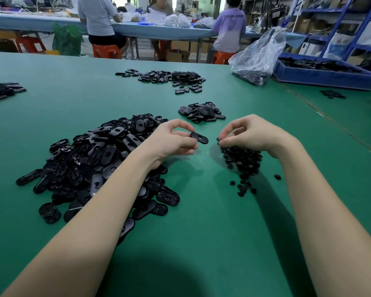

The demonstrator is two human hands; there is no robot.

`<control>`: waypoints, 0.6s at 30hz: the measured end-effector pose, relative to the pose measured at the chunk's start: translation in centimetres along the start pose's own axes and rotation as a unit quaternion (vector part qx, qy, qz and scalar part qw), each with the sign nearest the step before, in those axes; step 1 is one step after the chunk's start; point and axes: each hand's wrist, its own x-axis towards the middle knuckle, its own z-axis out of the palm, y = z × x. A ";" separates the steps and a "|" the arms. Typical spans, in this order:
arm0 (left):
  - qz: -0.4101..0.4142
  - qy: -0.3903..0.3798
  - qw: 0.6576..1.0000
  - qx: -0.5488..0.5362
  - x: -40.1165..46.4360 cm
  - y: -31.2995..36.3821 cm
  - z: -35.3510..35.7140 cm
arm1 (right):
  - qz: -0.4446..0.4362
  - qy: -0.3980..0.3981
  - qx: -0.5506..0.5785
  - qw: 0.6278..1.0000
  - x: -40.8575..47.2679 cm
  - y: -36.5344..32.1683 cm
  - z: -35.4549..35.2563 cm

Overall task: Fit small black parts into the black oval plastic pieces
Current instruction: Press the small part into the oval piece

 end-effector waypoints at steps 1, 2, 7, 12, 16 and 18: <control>0.002 0.001 1.000 -0.001 -0.1 0.0 0.1 | -0.004 -0.002 0.041 0.999 0.0 -0.1 0.2; 0.003 0.001 1.000 -0.001 -0.1 0.0 0.1 | -0.006 -0.003 0.075 0.997 0.1 -0.2 0.5; 0.012 0.000 1.000 -0.005 -0.2 0.1 0.4 | -0.012 0.002 0.123 0.992 0.3 -0.6 1.5; 0.012 -0.008 1.000 0.011 -0.1 0.1 0.4 | -0.017 0.004 0.131 0.991 0.4 -0.7 2.0; 0.011 -0.008 1.000 0.016 -0.2 0.1 0.5 | -0.015 0.001 0.137 0.990 0.3 -0.9 2.1; 0.010 -0.006 1.000 0.017 -0.2 0.1 0.6 | -0.019 -0.009 0.149 0.989 0.2 -1.0 2.1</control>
